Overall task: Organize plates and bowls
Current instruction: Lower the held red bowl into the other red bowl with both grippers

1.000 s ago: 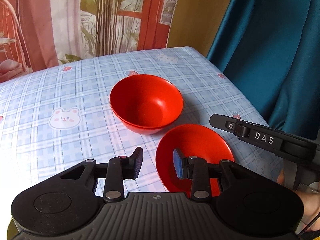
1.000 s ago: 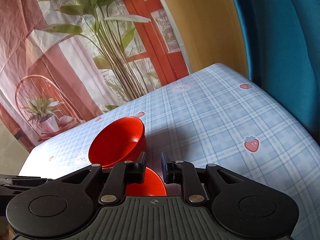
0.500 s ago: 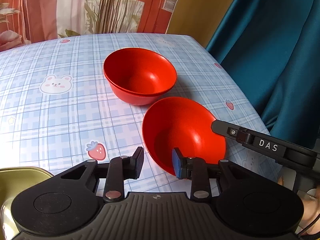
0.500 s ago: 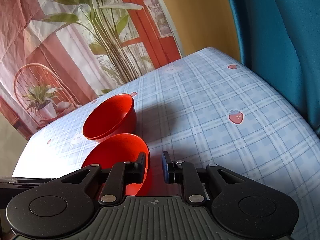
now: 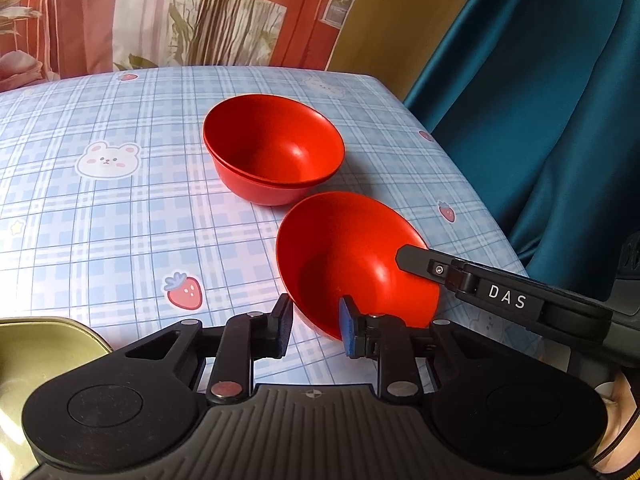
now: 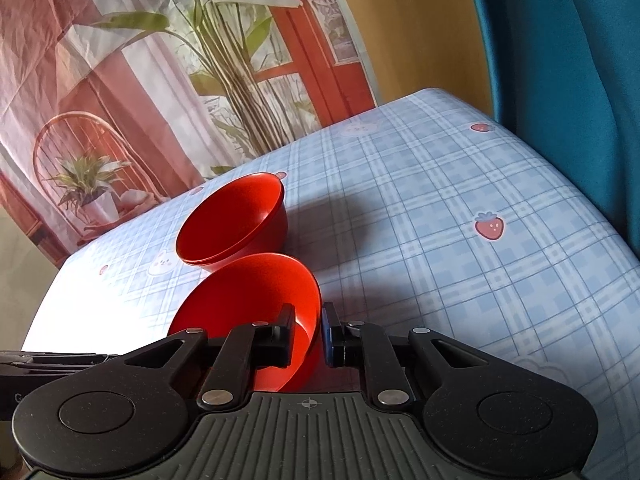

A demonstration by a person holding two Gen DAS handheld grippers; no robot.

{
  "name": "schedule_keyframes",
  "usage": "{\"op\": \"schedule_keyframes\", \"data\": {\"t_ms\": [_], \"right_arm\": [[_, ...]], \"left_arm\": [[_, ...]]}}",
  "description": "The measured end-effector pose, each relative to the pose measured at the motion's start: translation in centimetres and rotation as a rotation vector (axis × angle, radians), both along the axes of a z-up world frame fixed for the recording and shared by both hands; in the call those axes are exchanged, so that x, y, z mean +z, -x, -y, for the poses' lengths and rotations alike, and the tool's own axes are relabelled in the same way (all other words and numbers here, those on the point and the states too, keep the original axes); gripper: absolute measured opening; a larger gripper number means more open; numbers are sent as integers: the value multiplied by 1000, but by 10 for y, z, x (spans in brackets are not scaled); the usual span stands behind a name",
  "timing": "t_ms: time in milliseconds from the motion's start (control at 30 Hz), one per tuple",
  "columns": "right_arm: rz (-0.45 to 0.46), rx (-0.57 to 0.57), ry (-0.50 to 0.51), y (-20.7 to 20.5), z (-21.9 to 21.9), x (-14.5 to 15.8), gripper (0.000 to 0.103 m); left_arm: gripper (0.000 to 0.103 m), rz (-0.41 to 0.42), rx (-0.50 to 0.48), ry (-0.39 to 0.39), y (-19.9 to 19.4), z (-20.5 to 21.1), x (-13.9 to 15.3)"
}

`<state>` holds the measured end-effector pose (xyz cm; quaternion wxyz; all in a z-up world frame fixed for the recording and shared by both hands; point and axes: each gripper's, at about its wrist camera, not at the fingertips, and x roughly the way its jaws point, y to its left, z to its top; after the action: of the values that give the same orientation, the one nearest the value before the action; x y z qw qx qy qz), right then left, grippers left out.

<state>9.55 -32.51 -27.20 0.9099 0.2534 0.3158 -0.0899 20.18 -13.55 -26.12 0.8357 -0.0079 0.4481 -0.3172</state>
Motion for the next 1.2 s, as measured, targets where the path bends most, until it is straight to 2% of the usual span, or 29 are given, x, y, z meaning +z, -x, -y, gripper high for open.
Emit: {"op": "schedule_keyframes", "data": {"t_ms": [400, 800, 1000, 1200], "right_arm": [[75, 15, 7, -5, -3, 26, 14], [157, 63, 40, -45, -1, 55, 14], [168, 71, 73, -71, 4, 56, 14], [159, 76, 95, -107, 12, 44, 15]], "left_arm": [[24, 96, 26, 32, -1, -9, 31], [24, 169, 63, 44, -31, -10, 57], [24, 199, 57, 14, -53, -2, 57], [25, 189, 49, -21, -88, 6, 45]]}}
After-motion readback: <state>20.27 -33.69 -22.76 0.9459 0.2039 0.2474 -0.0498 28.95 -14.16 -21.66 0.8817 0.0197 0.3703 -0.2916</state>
